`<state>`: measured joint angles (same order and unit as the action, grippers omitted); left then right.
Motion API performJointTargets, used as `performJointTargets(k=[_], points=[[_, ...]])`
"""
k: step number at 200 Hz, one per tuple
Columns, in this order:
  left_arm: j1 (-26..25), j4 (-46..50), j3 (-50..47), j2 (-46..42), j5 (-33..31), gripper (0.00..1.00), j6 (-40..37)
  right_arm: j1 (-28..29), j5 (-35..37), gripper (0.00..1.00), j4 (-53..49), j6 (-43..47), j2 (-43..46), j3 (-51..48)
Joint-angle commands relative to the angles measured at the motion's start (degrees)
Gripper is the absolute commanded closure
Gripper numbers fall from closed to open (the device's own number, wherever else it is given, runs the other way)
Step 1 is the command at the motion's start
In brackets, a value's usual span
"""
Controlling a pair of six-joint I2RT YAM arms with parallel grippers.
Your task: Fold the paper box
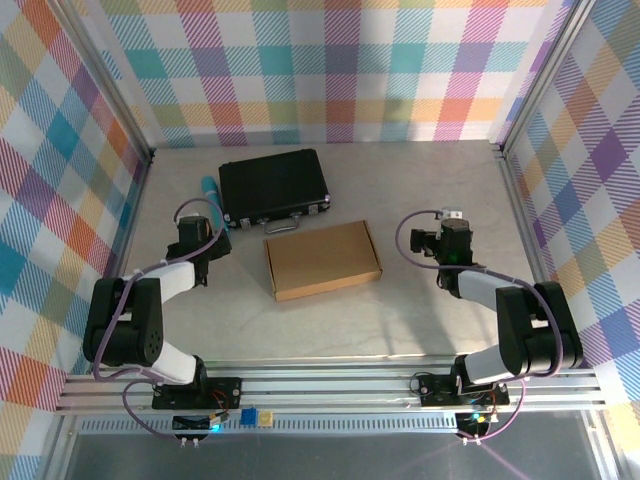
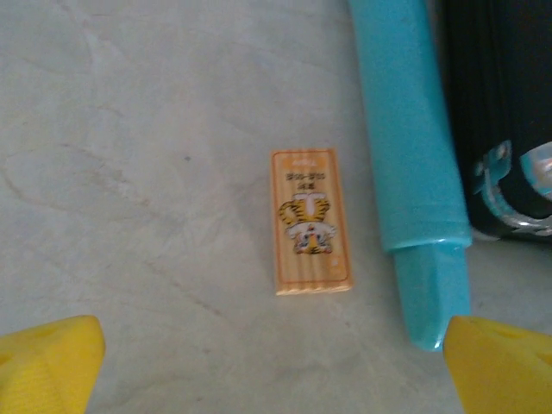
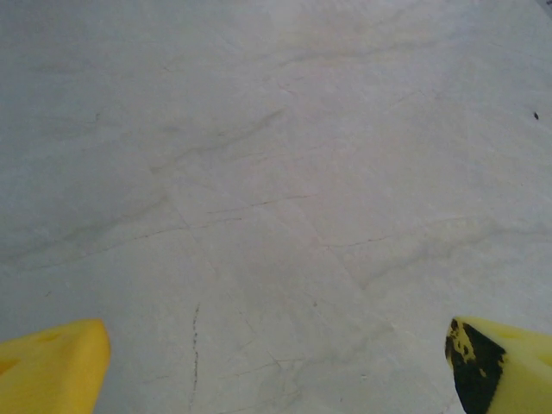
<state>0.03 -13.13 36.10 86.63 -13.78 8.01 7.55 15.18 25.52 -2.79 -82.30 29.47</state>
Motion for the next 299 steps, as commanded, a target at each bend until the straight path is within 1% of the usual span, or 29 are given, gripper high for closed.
performJointTargets(k=[1,19,30,50,80,101,119,129,136,143,173,186,200,209,220,225,230,243,252,267,273,299], points=[[0.8,-3.8,2.1,2.0,3.5,0.00,-0.9,-1.2,-3.2,0.01,4.6,2.4,0.6,-0.4],[1.1,-8.9,1.0,2.8,4.0,0.00,-0.4,-2.0,-4.7,0.01,6.2,2.8,0.7,-1.0],[1.2,-10.1,1.3,3.9,4.3,0.00,-1.1,-2.4,-5.4,0.01,8.8,3.3,-0.1,-1.8],[1.5,-7.0,3.9,5.7,6.4,0.00,-1.7,-3.4,-7.4,0.01,12.5,3.4,-2.6,-2.0],[1.4,-7.9,3.6,5.7,7.9,0.00,-2.4,-4.4,-8.7,0.01,14.9,2.7,-3.2,-3.1],[1.4,-8.6,3.2,5.5,9.3,0.00,-3.0,-4.9,-8.3,0.01,20.4,1.8,-3.2,-6.2],[1.2,-10.2,2.1,4.8,10.4,0.00,-3.8,-4.9,-8.6,0.01,26.0,2.2,-5.7,-7.8],[1.1,-11.7,0.9,4.1,11.0,0.00,-4.1,-4.9,-8.7,0.01,22.7,1.9,-5.2,-6.7],[1.2,-13.0,0.0,3.5,11.5,0.00,-4.2,-4.9,-8.7,0.01,24.0,2.0,-5.7,-6.9],[1.2,-14.2,-1.0,2.9,11.6,0.00,-4.2,-4.9,-8.8,0.01,22.8,1.9,-5.3,-6.7],[1.2,-20.7,-5.7,0.6,12.7,0.00,-4.7,-5.0,-8.8,0.01,23.2,1.9,-5.4,-6.8],[1.0,-25.5,-9.0,-0.7,12.6,0.00,-4.9,-5.0,-8.8,0.01,23.2,1.9,-5.4,-6.8],[0.3,-34.3,-14.6,-1.9,11.6,0.00,-5.5,-5.1,-8.8,0.01,23.4,1.9,-5.3,-6.8],[0.0,-43.7,-19.2,-0.2,9.7,0.00,-5.5,-5.0,-8.7,0.01,23.4,1.9,-5.5,-6.8],[-0.3,-59.7,-23.9,5.6,8.3,0.00,-5.4,-5.0,-8.7,0.01,23.5,1.9,-5.4,-6.9],[-0.3,-64.1,-25.0,6.9,8.1,0.00,-5.5,-5.0,-8.7,0.01,23.5,2.0,-5.4,-6.9],[-0.4,-62.9,-25.2,6.0,7.5,0.00,-5.3,-5.1,-8.7,0.01,23.5,1.9,-5.4,-6.9],[-0.5,-53.5,-22.7,3.0,6.6,0.00,-4.8,-5.1,-8.7,0.01,23.5,2.0,-5.4,-6.9],[-0.6,-49.3,-19.7,3.6,7.6,0.00,-5.2,-5.1,-8.7,0.01,23.4,1.9,-5.3,-6.9],[-1.4,-37.5,-13.5,3.7,10.1,0.00,-7.2,-5.1,-8.8,0.01,23.2,1.9,-5.5,-6.7],[-2.1,-37.0,-13.0,3.8,9.1,0.00,-7.6,-5.1,-8.9,0.01,23.1,1.9,-5.4,-6.7],[-2.1,-37.1,-13.1,3.8,9.1,0.00,-7.7,-5.2,-9.2,0.01,23.0,1.9,-5.5,-6.6]])
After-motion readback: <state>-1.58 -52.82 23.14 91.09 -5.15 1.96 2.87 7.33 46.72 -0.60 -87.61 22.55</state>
